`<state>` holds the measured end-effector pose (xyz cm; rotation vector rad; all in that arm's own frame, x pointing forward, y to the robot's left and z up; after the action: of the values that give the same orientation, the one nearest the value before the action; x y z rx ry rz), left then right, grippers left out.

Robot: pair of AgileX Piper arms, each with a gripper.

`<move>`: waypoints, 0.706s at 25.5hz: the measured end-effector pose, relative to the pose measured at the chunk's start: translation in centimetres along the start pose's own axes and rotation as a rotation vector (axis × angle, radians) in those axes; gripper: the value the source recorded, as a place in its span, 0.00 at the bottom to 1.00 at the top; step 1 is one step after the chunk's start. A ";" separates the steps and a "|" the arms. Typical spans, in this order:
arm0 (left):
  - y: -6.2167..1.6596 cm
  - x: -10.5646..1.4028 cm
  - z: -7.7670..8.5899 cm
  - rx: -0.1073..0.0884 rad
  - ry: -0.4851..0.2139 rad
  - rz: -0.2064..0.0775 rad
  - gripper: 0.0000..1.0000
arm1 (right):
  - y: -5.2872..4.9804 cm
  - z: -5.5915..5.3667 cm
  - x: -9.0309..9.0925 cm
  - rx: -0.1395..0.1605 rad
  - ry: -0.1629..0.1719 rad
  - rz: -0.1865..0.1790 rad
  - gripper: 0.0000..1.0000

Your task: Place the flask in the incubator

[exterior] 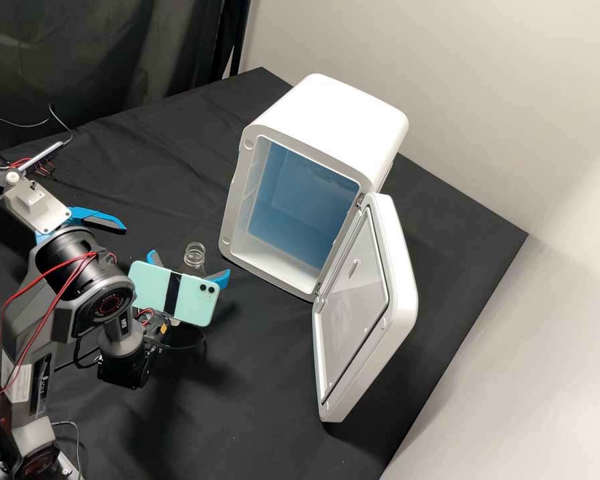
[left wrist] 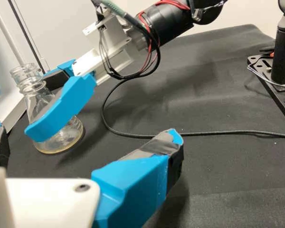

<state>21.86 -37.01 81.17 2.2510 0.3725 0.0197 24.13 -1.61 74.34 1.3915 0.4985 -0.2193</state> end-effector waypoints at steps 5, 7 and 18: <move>0.00 0.0 0.0 0.000 0.000 0.000 1.00 | 0.0 0.1 0.3 0.031 -0.005 0.004 1.00; 0.00 0.0 0.0 0.000 0.000 0.000 1.00 | 0.0 0.2 0.4 0.033 -0.007 0.001 1.00; 0.99 0.8 -4.0 0.000 0.117 0.031 1.00 | -0.2 0.8 0.6 0.045 -0.022 -0.007 1.00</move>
<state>22.33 -34.43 84.43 2.2613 0.3997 0.1682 24.75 -2.31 73.91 1.4302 0.4824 -0.2526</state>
